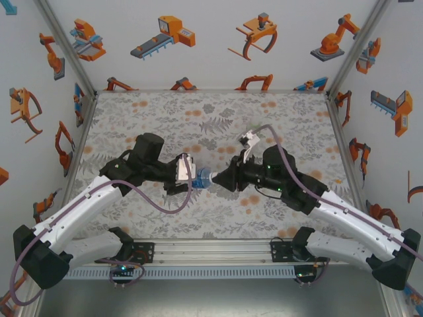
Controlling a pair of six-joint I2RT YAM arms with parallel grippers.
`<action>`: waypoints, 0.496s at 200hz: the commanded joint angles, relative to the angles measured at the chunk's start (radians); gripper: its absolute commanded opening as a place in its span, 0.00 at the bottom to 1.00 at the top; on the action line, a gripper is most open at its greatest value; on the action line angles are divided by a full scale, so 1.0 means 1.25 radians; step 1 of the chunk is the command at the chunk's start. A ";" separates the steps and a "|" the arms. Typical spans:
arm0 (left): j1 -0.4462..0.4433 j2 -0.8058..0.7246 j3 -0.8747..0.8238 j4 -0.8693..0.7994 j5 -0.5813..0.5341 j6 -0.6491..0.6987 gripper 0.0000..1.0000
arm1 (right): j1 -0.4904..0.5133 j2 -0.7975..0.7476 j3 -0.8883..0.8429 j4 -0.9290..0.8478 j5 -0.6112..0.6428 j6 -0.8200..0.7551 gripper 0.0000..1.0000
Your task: Screw on the bottle caps
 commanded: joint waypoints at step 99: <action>-0.005 -0.011 0.018 0.004 0.035 0.000 0.00 | -0.003 0.036 0.026 -0.043 0.155 0.497 0.29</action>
